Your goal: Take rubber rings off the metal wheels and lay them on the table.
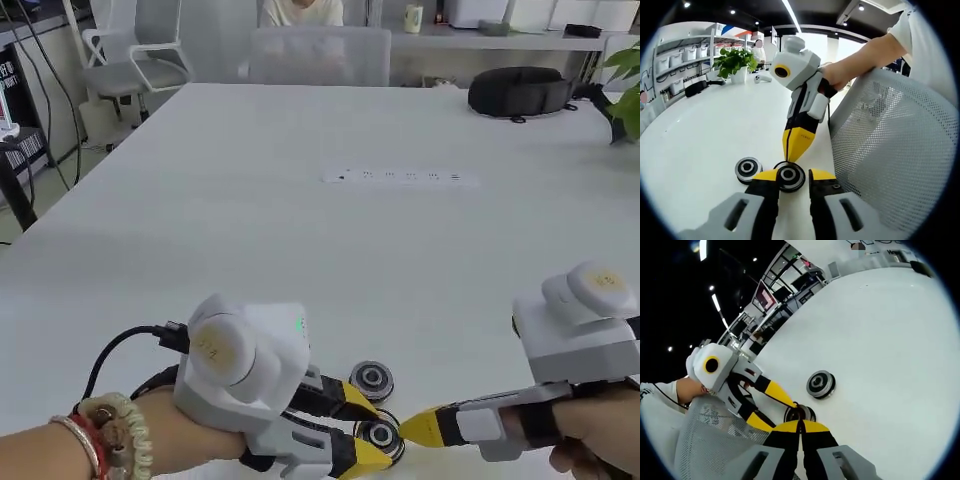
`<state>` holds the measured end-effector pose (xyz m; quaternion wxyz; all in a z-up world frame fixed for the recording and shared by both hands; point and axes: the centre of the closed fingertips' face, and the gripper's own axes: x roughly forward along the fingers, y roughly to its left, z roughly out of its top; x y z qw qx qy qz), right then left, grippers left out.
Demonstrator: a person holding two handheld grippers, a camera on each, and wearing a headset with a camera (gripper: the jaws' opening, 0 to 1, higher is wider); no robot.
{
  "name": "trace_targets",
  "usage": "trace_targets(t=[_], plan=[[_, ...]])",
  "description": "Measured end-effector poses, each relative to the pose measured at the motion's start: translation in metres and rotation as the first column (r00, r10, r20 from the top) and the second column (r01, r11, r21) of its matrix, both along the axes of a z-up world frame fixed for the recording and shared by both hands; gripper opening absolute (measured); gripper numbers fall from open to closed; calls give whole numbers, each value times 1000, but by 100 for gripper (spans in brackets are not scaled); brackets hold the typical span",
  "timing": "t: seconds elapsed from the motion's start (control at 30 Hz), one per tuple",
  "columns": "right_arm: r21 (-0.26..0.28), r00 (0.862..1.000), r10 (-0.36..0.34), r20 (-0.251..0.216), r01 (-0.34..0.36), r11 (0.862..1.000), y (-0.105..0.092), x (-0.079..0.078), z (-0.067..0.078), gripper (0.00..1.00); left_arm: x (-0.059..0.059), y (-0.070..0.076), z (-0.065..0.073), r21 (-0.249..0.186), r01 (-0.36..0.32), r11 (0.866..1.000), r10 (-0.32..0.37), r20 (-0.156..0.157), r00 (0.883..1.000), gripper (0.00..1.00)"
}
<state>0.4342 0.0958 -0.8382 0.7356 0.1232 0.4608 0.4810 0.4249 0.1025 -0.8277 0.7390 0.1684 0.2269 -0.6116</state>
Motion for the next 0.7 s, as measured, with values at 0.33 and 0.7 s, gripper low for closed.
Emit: trace_targets(t=[0.33,0.7], plan=[[4,1000,-2,-5,2,1000,0,0,0,0,2,-6,20,-43,-1,999,2,38,999,29],[-11,1000,7,27,-7,1000,-2,4,2,0,-6,-12,44,-45,49,998,-46,52,998,47]])
